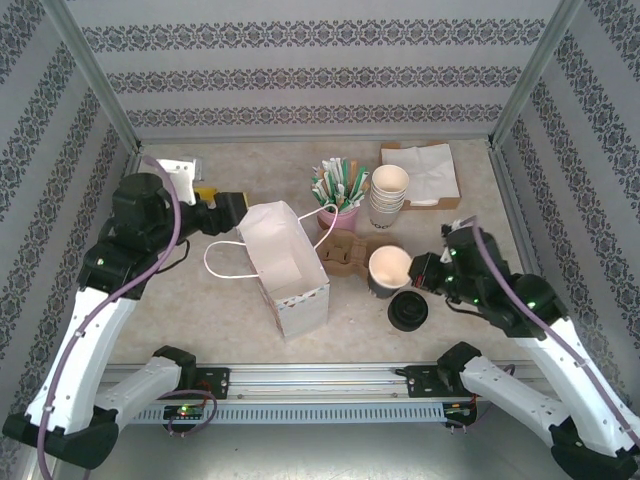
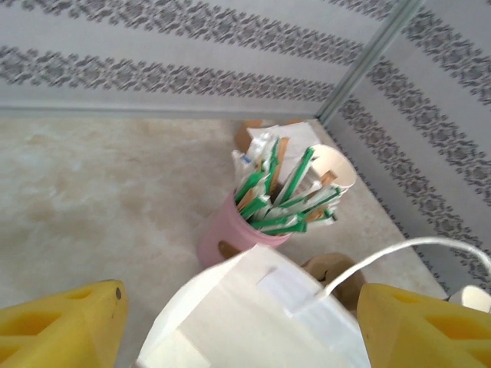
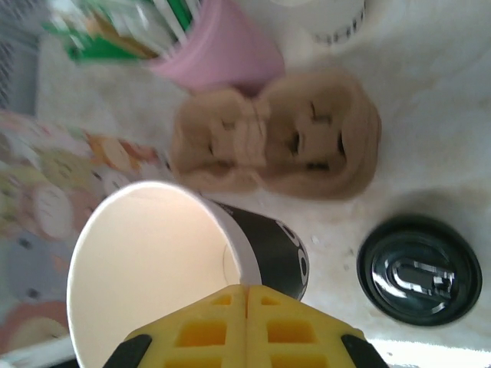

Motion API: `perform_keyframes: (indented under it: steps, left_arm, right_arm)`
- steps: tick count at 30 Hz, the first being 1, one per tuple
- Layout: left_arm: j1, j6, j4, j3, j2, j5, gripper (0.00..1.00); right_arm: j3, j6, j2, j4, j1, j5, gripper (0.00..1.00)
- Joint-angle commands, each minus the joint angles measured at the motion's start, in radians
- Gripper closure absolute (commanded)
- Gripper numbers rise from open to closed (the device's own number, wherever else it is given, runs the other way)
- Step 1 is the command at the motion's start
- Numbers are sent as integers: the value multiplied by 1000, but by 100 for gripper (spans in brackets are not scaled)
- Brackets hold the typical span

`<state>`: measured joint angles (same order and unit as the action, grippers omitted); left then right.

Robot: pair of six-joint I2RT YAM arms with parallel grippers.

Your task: Pack the takeout coffee

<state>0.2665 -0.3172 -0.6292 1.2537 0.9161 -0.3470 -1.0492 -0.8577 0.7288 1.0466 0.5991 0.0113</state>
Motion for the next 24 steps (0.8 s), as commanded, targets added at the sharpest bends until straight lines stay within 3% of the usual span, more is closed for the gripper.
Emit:
perform_keyframes:
  steps: [1,10,22,24]
  left_arm:
    - [-7,2,-136,15,-62,104,21]
    - [-8,-43,-243,5,-122,111,21]
    - [-7,-59,-248,-54,-153,107,22]
    - [-8,-60,-238,-65,-160,107,22]
  right_arm:
    - [77,-71,-5,-40,87,-94,100]
    - [316,-120,50,-308,229,-156,100]
    - [412,-178,25,-255,298,-198,100]
    - [416,-176,17,-251,297,-199,94]
